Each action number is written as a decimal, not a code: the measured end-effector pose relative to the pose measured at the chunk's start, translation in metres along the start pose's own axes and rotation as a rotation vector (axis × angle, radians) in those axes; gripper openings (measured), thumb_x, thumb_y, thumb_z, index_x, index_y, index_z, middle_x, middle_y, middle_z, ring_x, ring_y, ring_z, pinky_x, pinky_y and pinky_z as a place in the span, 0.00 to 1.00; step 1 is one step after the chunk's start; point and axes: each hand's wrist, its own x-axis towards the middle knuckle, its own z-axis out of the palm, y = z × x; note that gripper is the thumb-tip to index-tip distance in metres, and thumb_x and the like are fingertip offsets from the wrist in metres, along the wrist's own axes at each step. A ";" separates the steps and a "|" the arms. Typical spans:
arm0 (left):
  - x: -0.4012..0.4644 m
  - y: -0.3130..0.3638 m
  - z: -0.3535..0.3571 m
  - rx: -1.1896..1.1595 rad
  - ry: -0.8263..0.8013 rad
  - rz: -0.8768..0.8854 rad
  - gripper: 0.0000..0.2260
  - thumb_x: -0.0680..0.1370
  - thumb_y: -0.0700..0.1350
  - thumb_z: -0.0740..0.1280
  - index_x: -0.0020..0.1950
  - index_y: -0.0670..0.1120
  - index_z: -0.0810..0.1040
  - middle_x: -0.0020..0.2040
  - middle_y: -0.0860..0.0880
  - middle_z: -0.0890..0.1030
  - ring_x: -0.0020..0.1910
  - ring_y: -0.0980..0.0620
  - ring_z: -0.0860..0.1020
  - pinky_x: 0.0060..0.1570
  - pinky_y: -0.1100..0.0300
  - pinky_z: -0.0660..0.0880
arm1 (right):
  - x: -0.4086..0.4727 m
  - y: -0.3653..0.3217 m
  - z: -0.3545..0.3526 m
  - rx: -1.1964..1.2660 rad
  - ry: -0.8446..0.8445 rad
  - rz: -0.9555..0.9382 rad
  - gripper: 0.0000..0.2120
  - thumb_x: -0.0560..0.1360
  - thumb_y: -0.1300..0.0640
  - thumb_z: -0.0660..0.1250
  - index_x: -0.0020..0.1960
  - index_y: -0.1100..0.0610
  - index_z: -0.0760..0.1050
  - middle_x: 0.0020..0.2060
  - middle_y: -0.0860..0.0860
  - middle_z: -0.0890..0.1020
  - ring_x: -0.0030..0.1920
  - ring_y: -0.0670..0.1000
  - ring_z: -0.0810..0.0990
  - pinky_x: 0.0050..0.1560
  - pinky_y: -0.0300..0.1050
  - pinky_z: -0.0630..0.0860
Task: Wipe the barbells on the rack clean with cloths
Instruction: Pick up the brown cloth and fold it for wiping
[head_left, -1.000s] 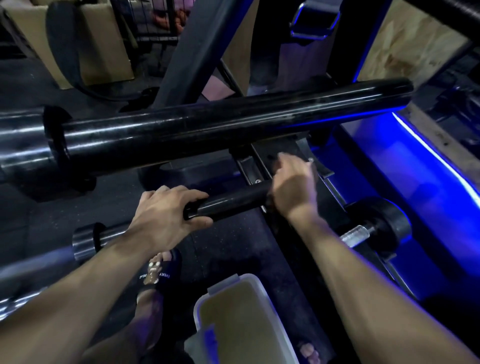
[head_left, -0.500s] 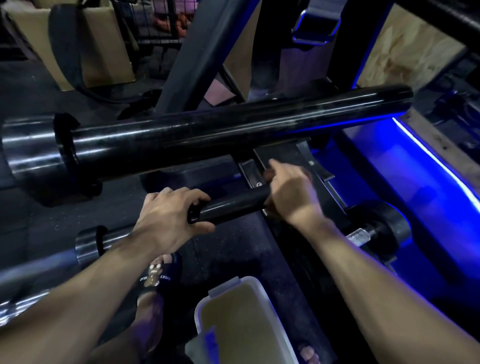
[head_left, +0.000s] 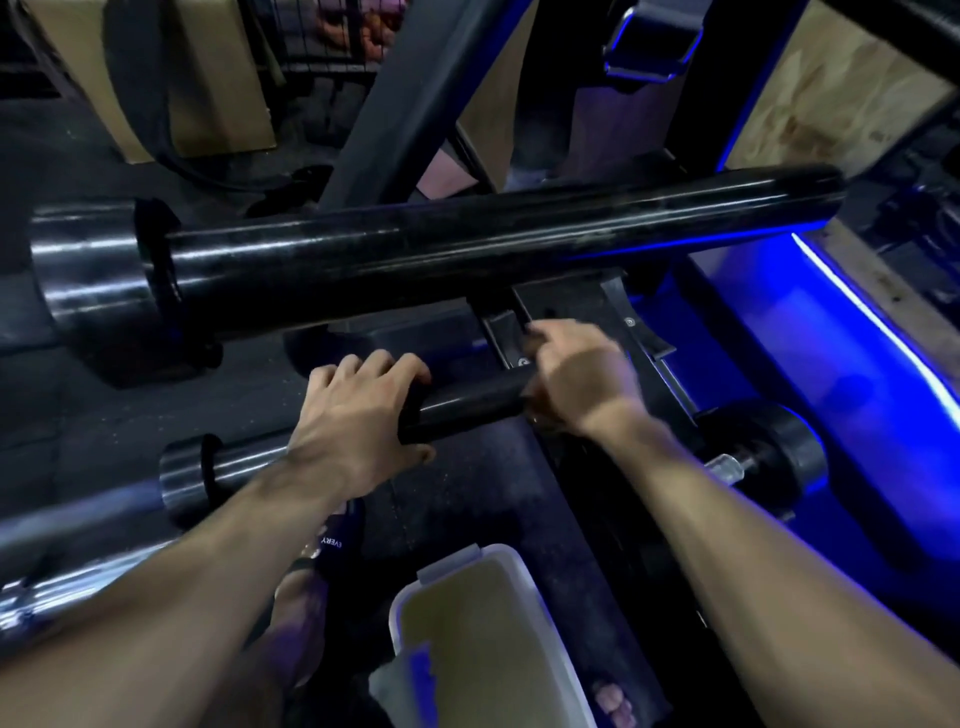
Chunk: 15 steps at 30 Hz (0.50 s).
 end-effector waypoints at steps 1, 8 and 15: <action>0.001 -0.001 -0.003 -0.011 -0.035 -0.013 0.31 0.70 0.69 0.70 0.69 0.61 0.65 0.58 0.58 0.72 0.61 0.51 0.71 0.67 0.52 0.61 | 0.007 0.015 -0.006 -0.030 0.021 0.077 0.32 0.75 0.50 0.43 0.70 0.57 0.75 0.68 0.55 0.78 0.67 0.58 0.74 0.68 0.50 0.67; -0.002 -0.003 -0.018 -0.019 -0.184 -0.102 0.17 0.84 0.63 0.53 0.57 0.53 0.74 0.53 0.49 0.82 0.60 0.46 0.77 0.62 0.53 0.63 | -0.024 -0.081 0.017 -0.032 0.034 -0.279 0.19 0.78 0.58 0.59 0.66 0.62 0.77 0.57 0.58 0.82 0.57 0.61 0.79 0.61 0.55 0.75; -0.004 -0.010 -0.020 -0.088 -0.156 -0.084 0.21 0.79 0.66 0.63 0.66 0.56 0.72 0.58 0.56 0.81 0.60 0.52 0.77 0.72 0.52 0.63 | 0.009 0.006 -0.004 -0.007 0.035 0.088 0.18 0.81 0.57 0.58 0.69 0.57 0.75 0.65 0.57 0.80 0.64 0.60 0.77 0.64 0.53 0.72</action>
